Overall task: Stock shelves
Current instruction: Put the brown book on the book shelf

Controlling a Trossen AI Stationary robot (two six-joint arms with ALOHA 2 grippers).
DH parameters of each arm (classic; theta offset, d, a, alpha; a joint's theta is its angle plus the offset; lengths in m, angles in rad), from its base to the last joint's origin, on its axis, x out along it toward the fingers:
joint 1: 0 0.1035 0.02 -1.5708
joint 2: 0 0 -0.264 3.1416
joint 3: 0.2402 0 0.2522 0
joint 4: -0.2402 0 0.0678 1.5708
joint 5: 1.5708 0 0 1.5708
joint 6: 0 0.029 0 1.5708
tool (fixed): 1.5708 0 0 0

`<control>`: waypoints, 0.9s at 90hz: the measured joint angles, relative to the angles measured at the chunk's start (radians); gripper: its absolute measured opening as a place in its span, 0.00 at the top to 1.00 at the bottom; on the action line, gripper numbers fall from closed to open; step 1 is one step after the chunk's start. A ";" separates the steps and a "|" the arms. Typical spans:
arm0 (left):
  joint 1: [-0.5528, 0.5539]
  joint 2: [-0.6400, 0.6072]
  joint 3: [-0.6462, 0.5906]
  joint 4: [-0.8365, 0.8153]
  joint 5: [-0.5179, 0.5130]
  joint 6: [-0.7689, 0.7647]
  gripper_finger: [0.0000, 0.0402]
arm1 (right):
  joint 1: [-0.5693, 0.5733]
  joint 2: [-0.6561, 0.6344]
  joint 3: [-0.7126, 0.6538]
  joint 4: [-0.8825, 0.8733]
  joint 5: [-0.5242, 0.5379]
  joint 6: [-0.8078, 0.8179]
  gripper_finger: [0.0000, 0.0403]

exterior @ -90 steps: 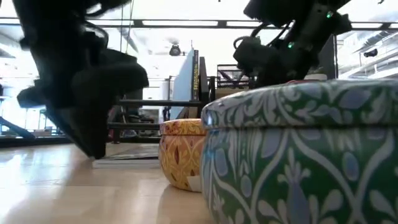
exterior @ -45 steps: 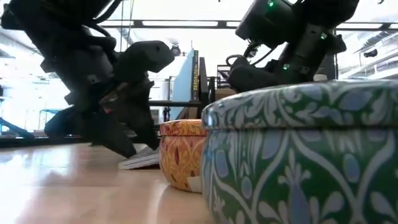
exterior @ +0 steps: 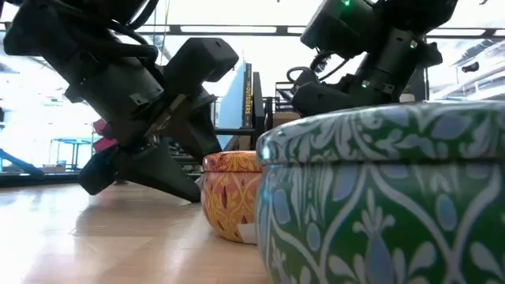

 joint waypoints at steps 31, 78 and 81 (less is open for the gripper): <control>0.034 -0.003 0.002 0.301 -0.081 0.214 0.58 | 0.001 0.001 0.002 0.003 -0.007 -0.037 1.00; -0.064 -0.271 0.118 -0.580 0.259 0.050 0.75 | 0.006 0.004 0.025 0.002 -0.010 -0.046 1.00; -0.086 -0.272 0.131 -0.664 0.303 -0.006 0.77 | 0.007 0.005 0.034 0.003 -0.011 -0.052 1.00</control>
